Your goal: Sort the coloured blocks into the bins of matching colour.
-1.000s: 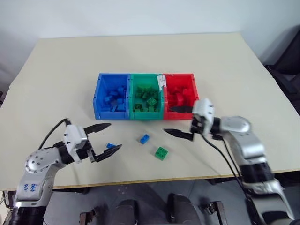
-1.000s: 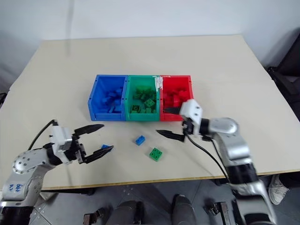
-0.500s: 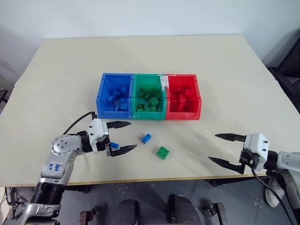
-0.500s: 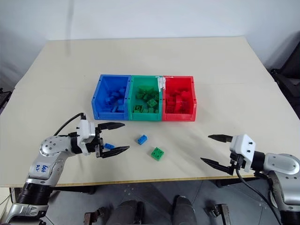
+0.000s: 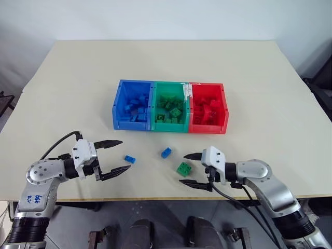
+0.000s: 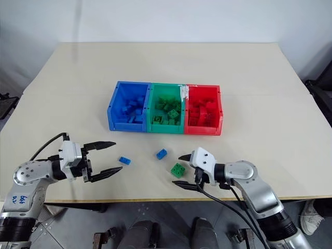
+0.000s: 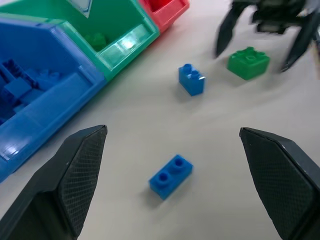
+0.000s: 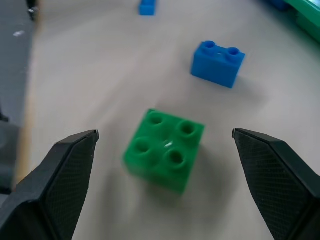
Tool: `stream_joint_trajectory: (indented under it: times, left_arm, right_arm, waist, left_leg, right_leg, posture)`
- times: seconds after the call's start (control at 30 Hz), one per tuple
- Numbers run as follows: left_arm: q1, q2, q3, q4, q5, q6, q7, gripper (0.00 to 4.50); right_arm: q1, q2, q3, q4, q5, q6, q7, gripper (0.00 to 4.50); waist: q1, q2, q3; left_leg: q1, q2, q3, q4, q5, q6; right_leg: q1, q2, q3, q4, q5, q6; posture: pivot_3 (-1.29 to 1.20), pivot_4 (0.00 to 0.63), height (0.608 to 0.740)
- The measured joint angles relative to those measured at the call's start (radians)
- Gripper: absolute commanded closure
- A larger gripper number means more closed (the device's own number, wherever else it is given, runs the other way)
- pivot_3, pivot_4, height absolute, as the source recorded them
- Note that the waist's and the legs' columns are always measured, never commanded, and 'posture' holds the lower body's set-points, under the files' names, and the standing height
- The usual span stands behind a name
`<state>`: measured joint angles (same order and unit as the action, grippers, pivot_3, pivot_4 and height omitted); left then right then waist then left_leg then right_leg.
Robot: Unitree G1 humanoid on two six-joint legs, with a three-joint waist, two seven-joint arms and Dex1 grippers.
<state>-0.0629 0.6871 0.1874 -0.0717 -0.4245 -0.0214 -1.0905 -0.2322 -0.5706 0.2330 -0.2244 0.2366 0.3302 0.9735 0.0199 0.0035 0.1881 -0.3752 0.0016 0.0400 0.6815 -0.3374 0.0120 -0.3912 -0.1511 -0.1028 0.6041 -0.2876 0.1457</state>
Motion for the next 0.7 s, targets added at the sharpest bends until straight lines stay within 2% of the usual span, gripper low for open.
stream_joint_trajectory:
  times: [0.07, 0.27, 0.47, 0.7]
  left_arm:
    - [0.017, -0.001, 0.004, -0.034, -0.006, 0.011, 0.012, 0.00]
    - [0.038, -0.004, 0.006, -0.089, -0.020, 0.033, 0.033, 0.00]
    - [0.074, -0.031, 0.036, -0.114, -0.031, 0.040, 0.085, 0.00]
    - [0.115, -0.080, 0.133, -0.120, -0.061, 0.058, 0.205, 0.00]
  right_arm:
    - [0.000, 0.007, 0.002, 0.004, -0.002, 0.006, -0.006, 0.95]
    - [-0.007, 0.006, 0.012, 0.015, -0.010, 0.016, 0.002, 3.03]
    - [-0.109, 0.029, -0.023, 0.040, 0.050, 0.018, 0.044, 3.02]
    - [-0.472, 0.193, -0.120, 0.249, 0.081, 0.052, -0.104, 3.02]
  waist:
    - [0.001, 0.000, 0.000]
    - [0.000, 0.000, 0.000]
    - [-0.007, 0.000, 0.000]
    - [-0.027, 0.000, 0.000]
  left_leg:
    - [0.000, 0.000, 0.000, 0.000, 0.000, 0.000]
    - [0.000, 0.000, 0.001, 0.000, 0.000, 0.000]
    - [0.000, 0.001, 0.001, 0.000, 0.000, 0.000]
    - [0.001, 0.001, 0.001, 0.000, -0.001, -0.001]
  right_leg:
    - [0.000, 0.000, 0.000, 0.000, 0.000, 0.000]
    - [0.000, 0.000, 0.000, 0.000, 0.000, 0.000]
    - [0.000, 0.001, 0.000, 0.000, 0.000, 0.000]
    - [-0.002, 0.001, -0.001, 0.003, -0.001, -0.001]
  posture:
    - [0.00, 0.150, 0.740]
    - [0.00, 0.150, 0.740]
    - [0.00, 0.150, 0.740]
    - [0.00, 0.150, 0.740]
